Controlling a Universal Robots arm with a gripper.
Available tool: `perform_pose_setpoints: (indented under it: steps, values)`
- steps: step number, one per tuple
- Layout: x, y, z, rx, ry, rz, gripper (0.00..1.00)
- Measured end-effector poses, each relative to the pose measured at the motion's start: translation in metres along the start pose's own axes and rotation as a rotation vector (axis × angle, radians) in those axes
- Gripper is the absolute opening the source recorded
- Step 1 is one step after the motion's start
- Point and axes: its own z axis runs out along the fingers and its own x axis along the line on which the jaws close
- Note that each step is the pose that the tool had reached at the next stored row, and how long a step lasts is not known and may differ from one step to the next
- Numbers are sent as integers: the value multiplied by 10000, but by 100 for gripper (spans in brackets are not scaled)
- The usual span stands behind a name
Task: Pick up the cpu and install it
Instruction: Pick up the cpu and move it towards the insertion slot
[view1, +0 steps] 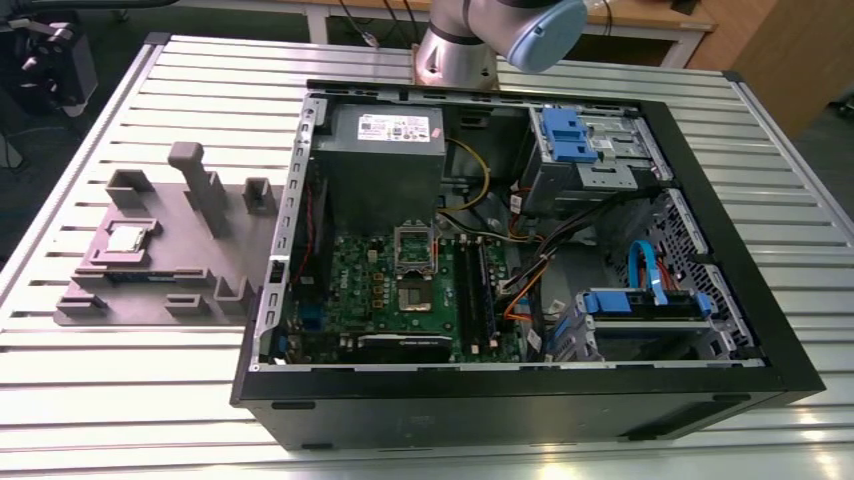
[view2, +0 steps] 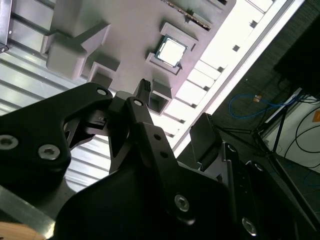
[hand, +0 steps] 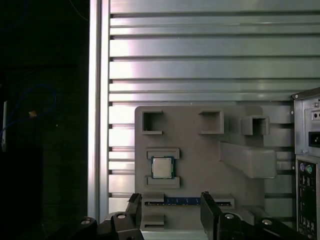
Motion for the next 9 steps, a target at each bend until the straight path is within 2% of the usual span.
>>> perform_pose_setpoints:
  steps: [9]
  values:
    - [-1, -16, 10, -24, 2, -21, 59]
